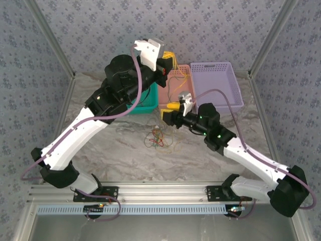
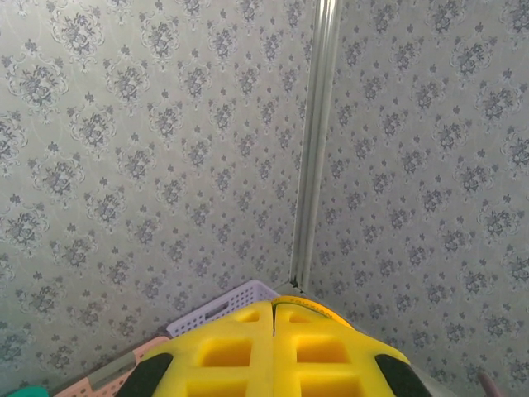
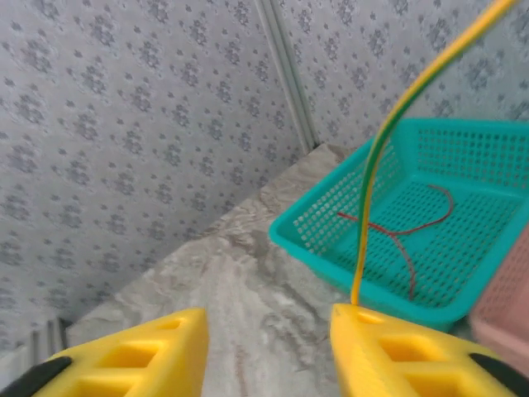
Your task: Untangle the cables
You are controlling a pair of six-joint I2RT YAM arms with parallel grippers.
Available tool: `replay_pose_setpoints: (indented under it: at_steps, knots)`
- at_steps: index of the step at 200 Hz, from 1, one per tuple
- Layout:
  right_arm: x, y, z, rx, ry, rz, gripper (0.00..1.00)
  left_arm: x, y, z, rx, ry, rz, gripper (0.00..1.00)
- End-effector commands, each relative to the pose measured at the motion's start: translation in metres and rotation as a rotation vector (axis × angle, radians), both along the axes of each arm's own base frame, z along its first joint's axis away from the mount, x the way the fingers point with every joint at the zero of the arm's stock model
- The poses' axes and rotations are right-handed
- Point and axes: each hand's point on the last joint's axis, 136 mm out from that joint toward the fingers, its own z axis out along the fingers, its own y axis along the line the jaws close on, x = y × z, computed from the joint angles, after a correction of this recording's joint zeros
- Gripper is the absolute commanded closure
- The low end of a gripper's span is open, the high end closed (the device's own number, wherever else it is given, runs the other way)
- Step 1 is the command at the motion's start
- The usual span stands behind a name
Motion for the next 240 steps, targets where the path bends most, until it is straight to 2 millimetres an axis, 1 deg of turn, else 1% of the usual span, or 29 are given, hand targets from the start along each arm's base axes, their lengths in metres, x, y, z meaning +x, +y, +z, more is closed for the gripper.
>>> replay_pose_setpoints:
  at_steps: [1,11,15,17,19,24,38,51,69,83,93,95,98,111,121,129,135,144,155,162,171,182,189,205,216,228,240]
  knots:
    - [0.01,-0.003,0.017,0.016,-0.031,-0.057,0.89,-0.006,0.01,0.016,-0.021,-0.03,0.008,1.0]
    - [0.013,-0.008,0.01,-0.01,-0.012,-0.092,1.0,-0.003,0.012,0.013,-0.006,-0.028,0.028,1.0]
    - [0.015,-0.012,0.008,-0.02,-0.006,-0.117,1.0,-0.001,0.013,0.011,0.002,-0.027,0.034,1.0]
    - [0.015,-0.015,0.007,-0.026,-0.003,-0.127,1.0,-0.003,0.017,0.019,-0.01,-0.037,0.036,1.0]
    - [0.016,-0.017,0.006,-0.031,-0.001,-0.139,1.0,-0.003,0.019,0.022,-0.014,-0.043,0.041,1.0]
    - [0.017,-0.023,0.003,-0.041,0.007,-0.167,1.0,-0.002,0.022,0.024,-0.012,-0.044,0.05,1.0]
    - [0.017,-0.045,0.0,-0.044,0.015,-0.236,1.0,0.004,0.031,0.023,0.012,-0.047,0.096,1.0]
    - [0.012,-0.062,0.001,-0.052,0.011,-0.276,1.0,0.013,0.042,0.021,0.037,-0.048,0.159,1.0]
    - [0.005,-0.085,0.006,-0.087,0.009,-0.33,1.0,0.027,0.064,0.017,0.079,-0.054,0.291,1.0]
    - [0.002,-0.104,0.012,-0.127,0.015,-0.382,1.0,0.034,0.083,0.016,0.107,-0.068,0.392,1.0]
    - [0.002,-0.117,0.016,-0.149,0.029,-0.429,1.0,0.034,0.097,0.021,0.114,-0.092,0.451,1.0]
    - [0.002,-0.12,0.016,-0.153,0.032,-0.438,1.0,0.037,0.097,0.015,0.132,-0.088,0.46,1.0]
    - [0.002,-0.124,0.018,-0.157,0.036,-0.452,1.0,0.037,0.099,0.013,0.14,-0.089,0.473,1.0]
    - [0.002,-0.137,0.022,-0.146,0.065,-0.489,1.0,0.036,0.109,0.013,0.138,-0.093,0.499,1.0]
    - [0.002,-0.135,0.025,-0.123,0.077,-0.467,1.0,0.034,0.111,0.012,0.123,-0.085,0.483,1.0]
    - [0.001,-0.126,0.027,-0.105,0.081,-0.418,1.0,0.033,0.109,0.01,0.112,-0.075,0.461,1.0]
    - [0.0,-0.116,0.029,-0.092,0.079,-0.373,1.0,0.031,0.106,0.009,0.109,-0.068,0.436,1.0]
    - [-0.004,-0.096,0.031,-0.08,0.071,-0.273,1.0,0.028,0.1,0.008,0.109,-0.064,0.39,1.0]
    - [-0.009,-0.076,0.039,-0.015,0.09,-0.164,0.89,0.024,0.093,0.005,0.105,-0.055,0.346,1.0]
    - [-0.008,-0.069,0.048,0.039,0.13,-0.131,0.82,0.024,0.091,0.002,0.11,-0.044,0.335,1.0]
    - [-0.005,-0.064,0.062,0.121,0.202,-0.121,0.74,0.025,0.091,-0.001,0.111,-0.032,0.333,1.0]
    - [0.001,-0.059,0.079,0.246,0.303,-0.124,0.61,0.024,0.091,-0.003,0.108,-0.025,0.332,1.0]
    - [0.003,-0.055,0.091,0.336,0.353,-0.113,0.55,0.024,0.09,-0.006,0.108,-0.021,0.329,1.0]
    - [0.0,-0.047,0.121,0.51,0.391,-0.067,0.47,0.025,0.089,-0.01,0.1,-0.011,0.325,1.0]
    - [-0.001,-0.048,0.133,0.581,0.427,-0.076,0.43,0.024,0.087,-0.013,0.095,-0.002,0.316,1.0]
    - [-0.005,-0.047,0.147,0.638,0.444,-0.064,0.4,0.024,0.085,-0.015,0.09,0.004,0.304,1.0]
    - [-0.006,-0.046,0.153,0.676,0.479,-0.066,0.39,0.023,0.084,-0.017,0.086,0.012,0.297,1.0]
